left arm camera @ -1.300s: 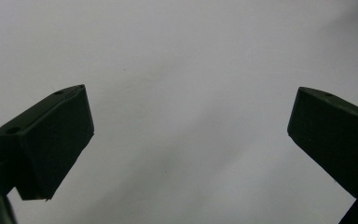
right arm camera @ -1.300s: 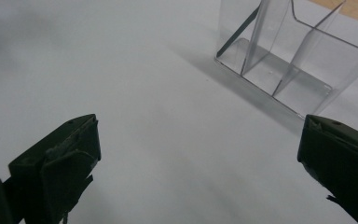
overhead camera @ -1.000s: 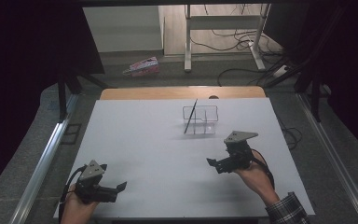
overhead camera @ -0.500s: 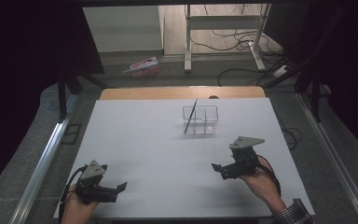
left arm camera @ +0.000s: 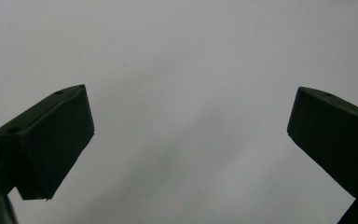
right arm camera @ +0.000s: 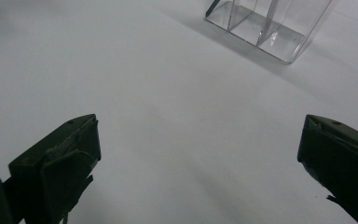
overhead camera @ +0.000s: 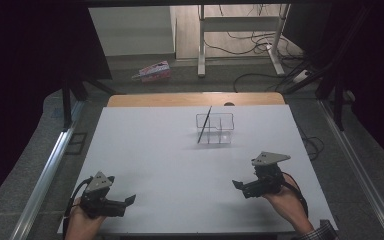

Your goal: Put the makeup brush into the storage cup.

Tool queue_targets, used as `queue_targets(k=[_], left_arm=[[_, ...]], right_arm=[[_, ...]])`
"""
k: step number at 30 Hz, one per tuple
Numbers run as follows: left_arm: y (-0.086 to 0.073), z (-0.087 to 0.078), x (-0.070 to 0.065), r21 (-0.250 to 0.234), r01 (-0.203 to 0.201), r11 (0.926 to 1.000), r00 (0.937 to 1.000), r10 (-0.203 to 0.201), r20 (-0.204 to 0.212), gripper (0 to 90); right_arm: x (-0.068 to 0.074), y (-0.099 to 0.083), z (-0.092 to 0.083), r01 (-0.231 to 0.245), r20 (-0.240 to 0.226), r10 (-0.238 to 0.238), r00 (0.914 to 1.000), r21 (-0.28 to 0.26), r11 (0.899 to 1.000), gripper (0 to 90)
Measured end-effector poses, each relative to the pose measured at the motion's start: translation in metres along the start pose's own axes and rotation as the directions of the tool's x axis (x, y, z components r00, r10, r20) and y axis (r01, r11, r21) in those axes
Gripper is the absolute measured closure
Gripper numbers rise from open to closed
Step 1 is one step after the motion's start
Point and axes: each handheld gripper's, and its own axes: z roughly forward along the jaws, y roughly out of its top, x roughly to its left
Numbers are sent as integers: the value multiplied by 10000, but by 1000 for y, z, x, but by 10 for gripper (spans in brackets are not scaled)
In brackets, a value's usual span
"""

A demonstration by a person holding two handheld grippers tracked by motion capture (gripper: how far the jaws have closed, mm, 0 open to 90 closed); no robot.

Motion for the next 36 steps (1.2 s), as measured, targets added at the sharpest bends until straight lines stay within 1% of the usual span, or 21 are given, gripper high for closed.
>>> queue_targets(k=[5, 13, 19, 29, 36], left_arm=[[0, -1, -1, -23, -26, 10000, 10000, 26, -51, 11], [-1, -2, 0, -1, -75, 10000, 9999, 75, -136, 10], [-3, -5, 2, -49, 43, 10000, 9998, -44, -205, 10], [-7, -9, 5, -34, 112, 9999, 9995, -112, -286, 10], [-9, -10, 6, -7, 135, 9999, 9994, -135, -330, 10]], right_arm=[[-1, -4, -4, -2, 75, 1, 10000, 16, 10000, 0], [-2, -9, -11, -133, 226, 134, 9997, -31, 9999, 0], [-2, -14, -15, -250, 298, 250, 9992, -24, 9997, 0], [-2, -22, -22, -393, 404, 395, 9984, -47, 9992, 0], [-2, -28, -28, -418, 578, 419, 9974, -37, 9991, 0]])
